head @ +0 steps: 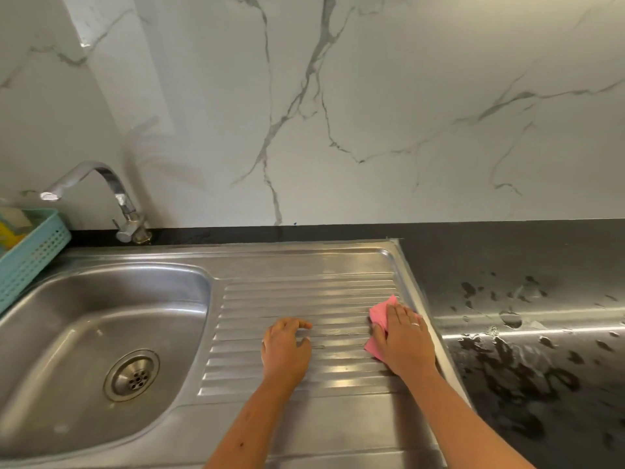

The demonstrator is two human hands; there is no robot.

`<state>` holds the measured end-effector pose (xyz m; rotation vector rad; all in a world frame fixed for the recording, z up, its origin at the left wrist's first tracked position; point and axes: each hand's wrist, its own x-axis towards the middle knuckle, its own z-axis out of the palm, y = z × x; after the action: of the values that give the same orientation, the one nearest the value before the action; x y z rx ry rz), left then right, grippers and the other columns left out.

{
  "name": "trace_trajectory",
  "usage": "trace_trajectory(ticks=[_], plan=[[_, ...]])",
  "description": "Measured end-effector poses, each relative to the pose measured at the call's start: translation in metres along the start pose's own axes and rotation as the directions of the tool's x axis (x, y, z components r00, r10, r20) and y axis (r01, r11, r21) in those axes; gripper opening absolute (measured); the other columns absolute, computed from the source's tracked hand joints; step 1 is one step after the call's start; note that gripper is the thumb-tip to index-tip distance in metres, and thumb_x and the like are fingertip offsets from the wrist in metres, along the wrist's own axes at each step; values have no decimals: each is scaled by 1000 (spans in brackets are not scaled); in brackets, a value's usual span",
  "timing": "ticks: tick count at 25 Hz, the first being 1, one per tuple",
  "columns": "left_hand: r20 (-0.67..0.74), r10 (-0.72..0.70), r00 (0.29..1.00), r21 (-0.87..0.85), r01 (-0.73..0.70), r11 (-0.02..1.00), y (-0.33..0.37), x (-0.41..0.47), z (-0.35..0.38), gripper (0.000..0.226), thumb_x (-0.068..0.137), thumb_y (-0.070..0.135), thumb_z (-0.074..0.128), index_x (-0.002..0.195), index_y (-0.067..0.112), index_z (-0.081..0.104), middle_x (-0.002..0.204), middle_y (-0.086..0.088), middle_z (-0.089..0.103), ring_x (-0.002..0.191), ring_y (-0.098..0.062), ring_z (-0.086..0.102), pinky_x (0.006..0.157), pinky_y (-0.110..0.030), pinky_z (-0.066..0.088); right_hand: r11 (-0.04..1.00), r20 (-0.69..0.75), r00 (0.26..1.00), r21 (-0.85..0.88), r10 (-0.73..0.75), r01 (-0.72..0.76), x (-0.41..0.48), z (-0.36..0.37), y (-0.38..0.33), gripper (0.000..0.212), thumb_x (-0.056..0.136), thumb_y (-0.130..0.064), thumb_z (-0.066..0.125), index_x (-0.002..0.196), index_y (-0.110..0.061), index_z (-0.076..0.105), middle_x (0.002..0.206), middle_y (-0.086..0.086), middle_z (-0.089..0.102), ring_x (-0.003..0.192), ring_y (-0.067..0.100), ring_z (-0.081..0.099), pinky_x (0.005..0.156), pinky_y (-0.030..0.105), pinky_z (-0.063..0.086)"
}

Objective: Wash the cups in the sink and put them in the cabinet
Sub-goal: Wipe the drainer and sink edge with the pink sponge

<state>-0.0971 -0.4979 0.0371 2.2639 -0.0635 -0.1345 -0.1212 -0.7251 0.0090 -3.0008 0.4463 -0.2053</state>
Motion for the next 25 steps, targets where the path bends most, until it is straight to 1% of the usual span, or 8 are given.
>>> trace_trajectory(ticks=[4, 7, 11, 14, 18, 20, 22, 25], plan=[[-19, -3, 1000, 16, 3, 1000, 6, -5, -1, 25, 85, 12, 59, 100, 30, 65, 108, 12, 51, 118, -18, 44, 103, -40, 39, 999, -72, 997, -3, 37, -37, -6, 0, -2, 58, 90, -47, 46, 131, -5, 51, 124, 9, 61, 114, 27, 57, 100, 41, 44], [-55, -17, 998, 33, 19, 999, -6, -10, -11, 25, 85, 12, 60, 104, 29, 65, 116, 7, 55, 119, -18, 43, 105, -41, 36, 999, -95, 995, 35, 35, -32, -6, 0, -14, 59, 90, -48, 42, 129, -5, 52, 117, 8, 62, 108, 25, 58, 95, 42, 46], [-64, -59, 996, 28, 61, 998, -20, -15, -25, 26, 85, 13, 60, 104, 30, 65, 119, 5, 57, 121, -19, 43, 105, -41, 37, 991, -38, 996, 106, -79, 83, -13, 8, -65, 73, 87, -59, 33, 138, -7, 39, 121, 2, 55, 112, 20, 52, 103, 39, 39], [-90, -71, 993, 31, 74, 997, -28, -11, -38, 27, 82, 11, 61, 98, 32, 66, 116, 6, 58, 118, -19, 46, 103, -41, 39, 974, -26, 983, 138, -180, 182, -17, 12, -108, 84, 79, -67, 38, 135, -4, 46, 116, 3, 58, 109, 23, 56, 97, 40, 44], [-67, -104, 992, 19, 105, 994, -30, -2, -42, 28, 82, 10, 60, 98, 31, 67, 118, 5, 56, 120, -20, 44, 102, -41, 40, 946, -59, 949, 79, -310, 314, -16, 10, -114, 81, 78, -70, 41, 128, -8, 54, 111, 1, 62, 101, 22, 61, 92, 40, 47], [-46, -81, 996, 23, 82, 996, -22, 2, -34, 27, 82, 11, 59, 100, 30, 67, 118, 4, 56, 120, -21, 44, 103, -41, 40, 960, -57, 958, 6, -280, 281, -16, 6, -95, 79, 81, -71, 36, 129, -11, 54, 112, -1, 63, 103, 19, 61, 98, 44, 42], [-18, -41, 999, 15, 41, 999, -11, 5, -27, 26, 84, 11, 59, 102, 29, 66, 118, 6, 56, 120, -19, 43, 105, -40, 37, 987, -64, 986, -68, -151, 147, -14, 0, -64, 78, 82, -72, 30, 129, -13, 53, 114, -1, 63, 105, 19, 61, 102, 49, 36], [42, 13, 999, -5, -13, 1000, 3, 8, -20, 26, 88, 12, 57, 105, 29, 64, 120, 8, 53, 122, -17, 39, 107, -40, 34, 986, -89, 996, -165, 24, -38, -13, -15, -19, 81, 81, -73, 26, 122, -11, 58, 111, 3, 65, 102, 24, 63, 98, 58, 36]])
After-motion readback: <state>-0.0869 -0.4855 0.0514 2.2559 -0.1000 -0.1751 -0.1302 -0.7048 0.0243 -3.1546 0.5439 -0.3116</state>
